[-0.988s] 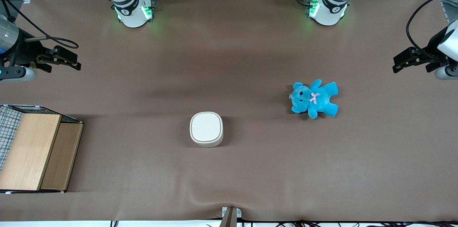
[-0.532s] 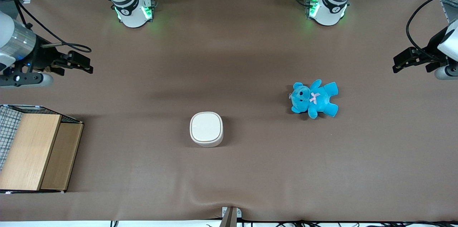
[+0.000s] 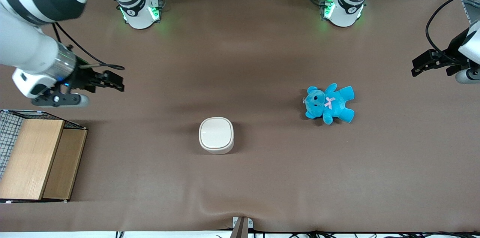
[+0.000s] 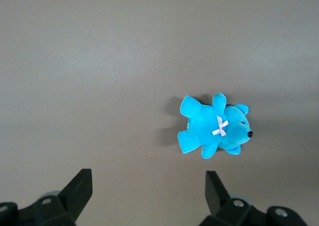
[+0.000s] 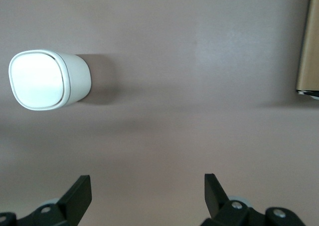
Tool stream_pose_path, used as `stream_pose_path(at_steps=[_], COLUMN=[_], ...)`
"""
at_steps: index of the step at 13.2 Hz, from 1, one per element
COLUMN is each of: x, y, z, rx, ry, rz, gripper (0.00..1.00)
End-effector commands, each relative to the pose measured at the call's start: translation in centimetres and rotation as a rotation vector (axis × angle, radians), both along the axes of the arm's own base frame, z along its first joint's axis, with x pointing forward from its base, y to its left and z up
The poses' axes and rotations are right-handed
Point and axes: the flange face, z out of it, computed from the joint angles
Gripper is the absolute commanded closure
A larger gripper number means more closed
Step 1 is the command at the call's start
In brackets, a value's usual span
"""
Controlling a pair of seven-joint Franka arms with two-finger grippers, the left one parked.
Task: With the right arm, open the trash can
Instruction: 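Move the open right gripper toward the white trash can lid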
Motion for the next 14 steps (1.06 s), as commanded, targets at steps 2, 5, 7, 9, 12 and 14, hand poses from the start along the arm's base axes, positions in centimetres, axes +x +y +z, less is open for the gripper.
stream_pose_path(at_steps=[2, 5, 7, 9, 12, 14], x=[1.7, 3.1, 3.7, 4.1, 4.8, 5.0], y=[2.5, 4.3, 5.7, 7.4, 9.2, 11.7], z=[-2.2, -4.7, -6.4, -7.5, -9.1, -10.2], rx=[0.018, 0.060, 0.079, 0.083, 0.095, 0.095], ry=[-0.030, -0.043, -0.039, -0.054, -0.069, -0.057], rz=[-0.018, -0.043, -0.073, -0.108, -0.154, -0.194], gripper=[0.00, 0.07, 0.18, 0.23, 0.49, 0.67])
